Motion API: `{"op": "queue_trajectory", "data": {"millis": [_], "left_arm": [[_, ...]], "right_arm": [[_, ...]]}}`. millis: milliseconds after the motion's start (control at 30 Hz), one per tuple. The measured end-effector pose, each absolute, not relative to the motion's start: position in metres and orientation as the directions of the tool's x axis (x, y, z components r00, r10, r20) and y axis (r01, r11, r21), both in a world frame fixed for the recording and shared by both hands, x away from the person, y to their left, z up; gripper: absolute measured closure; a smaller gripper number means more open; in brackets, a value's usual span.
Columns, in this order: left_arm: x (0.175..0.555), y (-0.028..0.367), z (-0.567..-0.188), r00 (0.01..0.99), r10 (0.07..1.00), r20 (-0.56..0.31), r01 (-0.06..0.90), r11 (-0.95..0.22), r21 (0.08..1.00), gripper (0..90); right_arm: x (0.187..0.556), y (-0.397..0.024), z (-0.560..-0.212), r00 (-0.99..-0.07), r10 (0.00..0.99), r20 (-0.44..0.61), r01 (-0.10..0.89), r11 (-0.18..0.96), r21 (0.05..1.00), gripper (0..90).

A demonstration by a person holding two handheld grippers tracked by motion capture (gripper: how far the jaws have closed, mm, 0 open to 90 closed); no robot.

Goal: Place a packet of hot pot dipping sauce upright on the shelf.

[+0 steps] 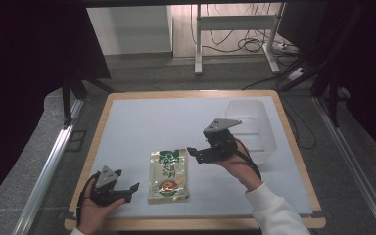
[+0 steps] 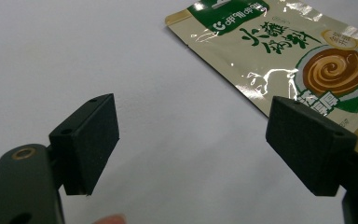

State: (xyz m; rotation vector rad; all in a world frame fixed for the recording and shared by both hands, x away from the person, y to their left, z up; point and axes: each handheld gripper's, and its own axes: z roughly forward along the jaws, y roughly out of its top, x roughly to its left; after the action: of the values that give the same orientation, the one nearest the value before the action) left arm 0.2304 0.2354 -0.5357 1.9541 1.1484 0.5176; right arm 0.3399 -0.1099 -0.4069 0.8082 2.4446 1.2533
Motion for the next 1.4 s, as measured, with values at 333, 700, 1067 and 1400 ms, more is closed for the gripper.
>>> {"op": "queue_trajectory", "data": {"millis": [333,700,1067,1400], "left_arm": [[0.230,0.236,-0.535,0.507,0.861,-0.046,0.538,-0.274,0.797,17.3],[0.230,0.236,-0.535,0.509,0.860,-0.042,0.533,-0.277,0.799,17.2],[0.230,0.236,-0.535,0.509,0.860,-0.044,0.534,-0.275,0.799,17.3],[0.230,0.236,-0.535,0.511,0.858,-0.045,0.534,-0.276,0.799,17.3]], "right_arm": [[0.350,-0.102,-0.412,-0.804,0.594,0.013,0.365,0.477,0.799,19.3],[0.359,-0.093,-0.420,-0.809,0.587,0.008,0.375,0.506,0.777,19.2],[0.368,-0.074,-0.441,-0.821,0.571,0.032,0.409,0.546,0.731,19.2],[0.377,-0.060,-0.459,-0.827,0.559,0.058,0.440,0.579,0.687,19.8]]}}
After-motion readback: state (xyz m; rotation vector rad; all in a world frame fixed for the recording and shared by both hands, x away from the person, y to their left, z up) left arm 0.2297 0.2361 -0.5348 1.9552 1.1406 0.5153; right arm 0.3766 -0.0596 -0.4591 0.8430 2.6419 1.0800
